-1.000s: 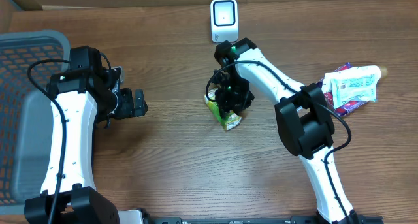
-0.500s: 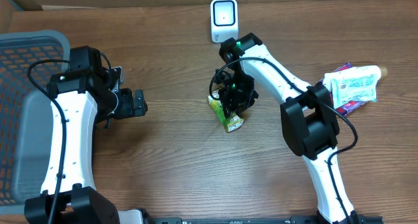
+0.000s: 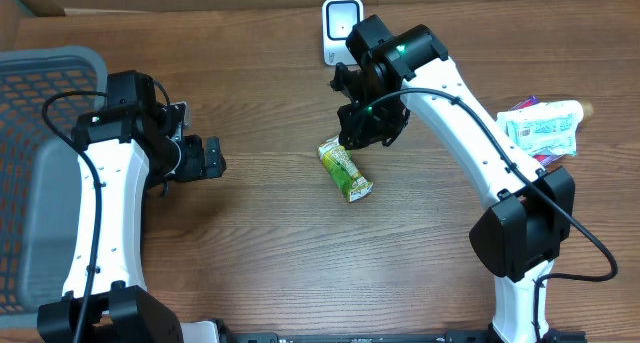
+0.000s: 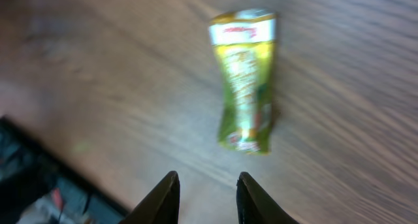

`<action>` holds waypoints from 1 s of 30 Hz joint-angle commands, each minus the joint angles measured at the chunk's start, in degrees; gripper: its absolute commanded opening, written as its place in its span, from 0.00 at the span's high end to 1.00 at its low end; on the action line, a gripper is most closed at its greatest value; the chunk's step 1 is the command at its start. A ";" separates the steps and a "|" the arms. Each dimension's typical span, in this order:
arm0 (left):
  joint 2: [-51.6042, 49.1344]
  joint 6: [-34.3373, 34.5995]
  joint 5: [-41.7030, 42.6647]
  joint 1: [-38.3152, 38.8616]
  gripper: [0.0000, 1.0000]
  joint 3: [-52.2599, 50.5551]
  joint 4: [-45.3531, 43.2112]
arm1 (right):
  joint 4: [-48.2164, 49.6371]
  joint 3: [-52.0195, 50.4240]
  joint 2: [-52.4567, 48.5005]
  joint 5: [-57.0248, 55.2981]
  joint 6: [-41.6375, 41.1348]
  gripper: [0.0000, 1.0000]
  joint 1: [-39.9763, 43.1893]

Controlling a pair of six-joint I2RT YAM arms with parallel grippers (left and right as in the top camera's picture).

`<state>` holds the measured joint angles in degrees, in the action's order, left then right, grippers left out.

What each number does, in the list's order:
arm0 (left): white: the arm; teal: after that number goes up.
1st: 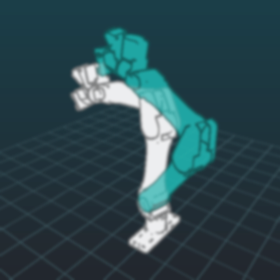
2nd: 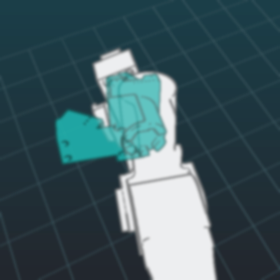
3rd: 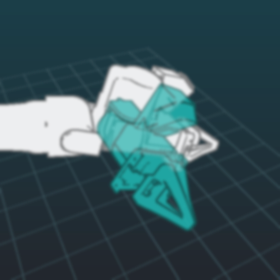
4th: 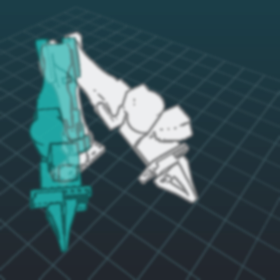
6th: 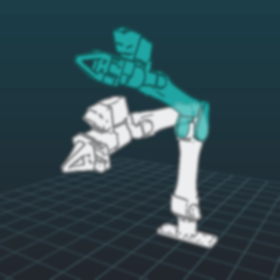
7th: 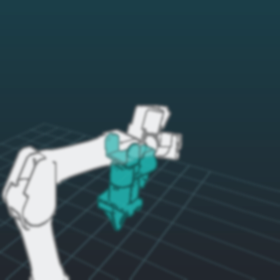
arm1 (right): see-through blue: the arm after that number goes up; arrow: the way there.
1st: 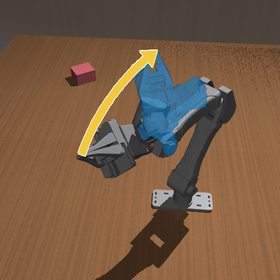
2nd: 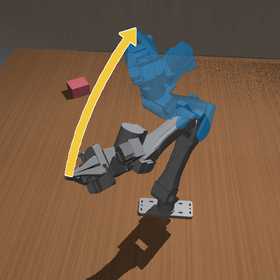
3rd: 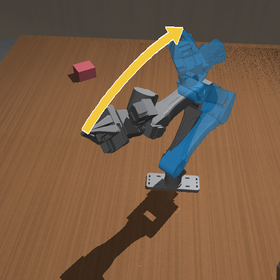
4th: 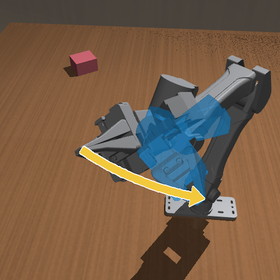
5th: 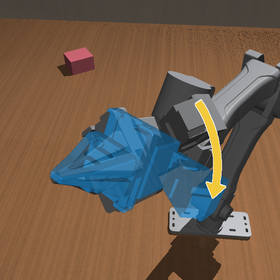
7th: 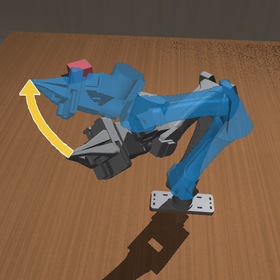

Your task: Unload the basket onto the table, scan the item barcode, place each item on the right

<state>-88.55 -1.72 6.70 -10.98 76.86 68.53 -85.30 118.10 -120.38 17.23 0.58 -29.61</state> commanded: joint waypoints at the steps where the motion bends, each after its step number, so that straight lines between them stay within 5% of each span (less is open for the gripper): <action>1: -0.33 -0.90 0.35 -0.24 0.01 0.37 -0.02 | 1.40 -2.25 0.09 -7.10 -7.06 0.70 0.11; 6: -0.33 -0.90 0.35 -0.24 0.01 0.37 -0.02 | 7.45 -9.40 0.09 -7.10 -10.05 0.71 0.11; 8: -0.33 -0.90 0.35 -0.24 0.00 0.37 -0.02 | 11.28 -12.96 0.09 -6.56 -10.91 0.96 0.11; 19: -0.33 -0.90 0.35 -0.24 0.00 0.37 -0.02 | 26.75 -20.13 0.09 -4.33 -13.97 0.96 -0.72; 30: -0.33 -0.90 0.35 -0.24 0.00 0.37 -0.02 | 28.39 -21.49 -0.17 -4.31 -14.38 0.96 -2.16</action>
<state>-88.55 -1.72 6.70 -10.98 76.86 68.53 -57.41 97.80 -120.51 12.67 -13.28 -30.89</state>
